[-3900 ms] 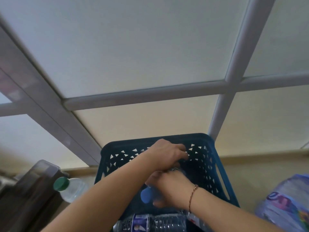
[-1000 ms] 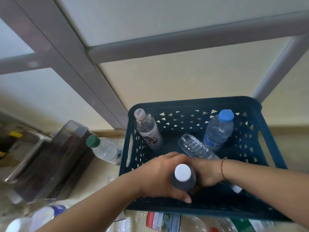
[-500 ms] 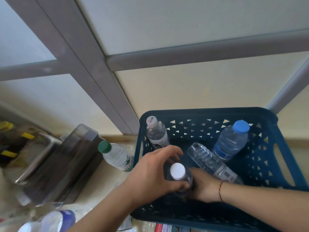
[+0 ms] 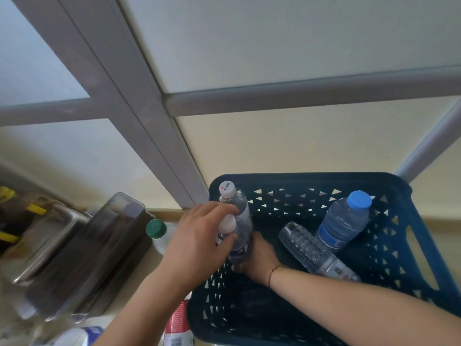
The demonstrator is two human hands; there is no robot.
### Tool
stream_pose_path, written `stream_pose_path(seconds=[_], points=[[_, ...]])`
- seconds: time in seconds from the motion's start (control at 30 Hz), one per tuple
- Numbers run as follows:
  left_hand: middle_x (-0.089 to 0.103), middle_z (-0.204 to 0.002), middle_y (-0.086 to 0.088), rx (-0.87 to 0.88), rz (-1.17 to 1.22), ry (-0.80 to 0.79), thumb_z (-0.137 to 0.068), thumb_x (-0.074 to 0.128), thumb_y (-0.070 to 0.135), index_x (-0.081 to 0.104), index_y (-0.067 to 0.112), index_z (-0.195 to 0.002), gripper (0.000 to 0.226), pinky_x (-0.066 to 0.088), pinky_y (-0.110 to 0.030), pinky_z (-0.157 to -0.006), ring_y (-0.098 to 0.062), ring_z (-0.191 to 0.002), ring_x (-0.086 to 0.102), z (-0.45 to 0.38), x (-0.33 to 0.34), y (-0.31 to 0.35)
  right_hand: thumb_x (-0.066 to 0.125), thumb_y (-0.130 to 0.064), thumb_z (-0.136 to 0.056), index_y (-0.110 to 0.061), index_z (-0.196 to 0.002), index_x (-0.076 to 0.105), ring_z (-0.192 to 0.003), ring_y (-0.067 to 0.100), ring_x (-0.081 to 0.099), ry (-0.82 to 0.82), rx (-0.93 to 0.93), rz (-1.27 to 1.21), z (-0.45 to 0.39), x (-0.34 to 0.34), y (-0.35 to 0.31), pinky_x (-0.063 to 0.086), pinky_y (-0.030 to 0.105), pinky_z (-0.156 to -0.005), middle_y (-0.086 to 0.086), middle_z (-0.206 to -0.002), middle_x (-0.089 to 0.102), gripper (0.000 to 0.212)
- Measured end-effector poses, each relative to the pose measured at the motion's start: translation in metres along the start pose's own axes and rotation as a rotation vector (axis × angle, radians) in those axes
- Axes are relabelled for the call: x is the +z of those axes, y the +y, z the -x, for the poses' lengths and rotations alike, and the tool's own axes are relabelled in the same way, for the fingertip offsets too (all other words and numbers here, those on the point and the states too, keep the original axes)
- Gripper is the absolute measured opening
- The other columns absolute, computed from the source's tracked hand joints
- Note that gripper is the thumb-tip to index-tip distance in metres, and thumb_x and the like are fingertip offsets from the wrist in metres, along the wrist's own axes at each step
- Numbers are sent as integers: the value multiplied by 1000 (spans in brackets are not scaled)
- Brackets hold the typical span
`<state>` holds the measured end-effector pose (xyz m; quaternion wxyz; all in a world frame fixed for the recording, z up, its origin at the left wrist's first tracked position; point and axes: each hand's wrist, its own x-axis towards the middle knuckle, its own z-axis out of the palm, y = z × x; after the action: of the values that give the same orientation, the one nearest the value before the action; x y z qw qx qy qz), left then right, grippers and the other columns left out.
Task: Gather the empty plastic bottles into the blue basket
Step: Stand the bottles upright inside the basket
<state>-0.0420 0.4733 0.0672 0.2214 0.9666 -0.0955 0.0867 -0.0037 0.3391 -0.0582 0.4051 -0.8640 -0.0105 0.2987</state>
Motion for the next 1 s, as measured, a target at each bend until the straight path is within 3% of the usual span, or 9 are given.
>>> stream_pose_path(seconds=[0.1, 0.23, 0.33, 0.43, 0.5, 0.63, 0.8, 0.93, 1.0], points=[[62, -125, 7, 41, -38, 5, -73, 82, 27, 63, 25, -121, 52, 53, -42, -92, -19, -113, 58, 4, 5, 6, 85, -24, -66, -15, -131, 41, -114, 23, 60, -79, -43, 115, 6, -13, -2, 50, 26, -85, 4, -127, 60, 79], [65, -122, -2, 449, -32, 105, -80, 77, 29, 70, 14, -116, 40, 47, -41, -97, -27, -116, 58, -3, 13, 37, 78, -38, -68, -22, -118, 51, -100, 21, 61, -196, -244, 430, 27, -56, 15, 52, 34, -83, -1, -111, 62, 60], [62, -125, -2, 687, -69, -217, -87, 61, 36, 57, 18, -130, 47, 49, -42, -90, -26, -112, 57, -22, 42, 63, 65, -35, -79, -19, -93, 59, -86, 19, 60, -214, -287, 678, 60, -109, 36, 51, 33, -76, 1, -92, 63, 22], [38, -152, -6, 544, -373, -659, -83, 66, 51, 15, 25, -154, 91, 43, -49, -103, -30, -132, 43, -44, 96, 73, 60, -35, -85, -21, -75, 52, -78, 22, 61, -178, -146, 821, 99, -159, 50, 53, 32, -70, 3, -83, 60, 19], [26, -159, -8, 505, -472, -748, -82, 71, 52, 9, 25, -155, 100, 38, -51, -109, -34, -139, 35, -55, 124, 70, 57, -33, -87, -18, -87, 59, -86, 27, 65, -192, -83, 962, 111, -173, 56, 56, 35, -74, 6, -92, 63, 15], [21, -160, -16, 634, -646, -702, -98, 53, 32, 11, 23, -156, 72, 20, -57, -117, -39, -146, 22, -60, 162, 53, 57, -35, -88, -15, -105, 58, -99, 32, 64, -215, -87, 1067, 118, -178, 62, 48, 34, -73, 9, -108, 63, 26], [21, -156, -17, 495, -639, -746, -101, 43, 24, 15, 25, -154, 60, 21, -64, -114, -41, -142, 22, -51, 174, 61, 56, -38, -89, -18, -107, 53, -100, 30, 62, -156, -118, 1011, 119, -180, 60, 49, 36, -76, 7, -111, 60, 27], [35, -144, -12, 367, -501, -747, -96, 52, 24, 27, 29, -150, 59, 31, -57, -110, -37, -131, 38, -43, 161, 55, 63, -55, -83, -35, -144, 25, -117, 18, 56, -96, -183, 796, 130, -188, 51, 49, 34, -91, -7, -136, 48, 74], [44, -133, -8, 280, -279, -700, -88, 64, 39, 36, 32, -144, 63, 42, -49, -102, -33, -121, 50, -32, 156, 41, 65, -64, -76, -44, -147, 11, -127, 7, 46, -63, -232, 668, 139, -198, 44, 42, 23, -97, -20, -144, 36, 91]])
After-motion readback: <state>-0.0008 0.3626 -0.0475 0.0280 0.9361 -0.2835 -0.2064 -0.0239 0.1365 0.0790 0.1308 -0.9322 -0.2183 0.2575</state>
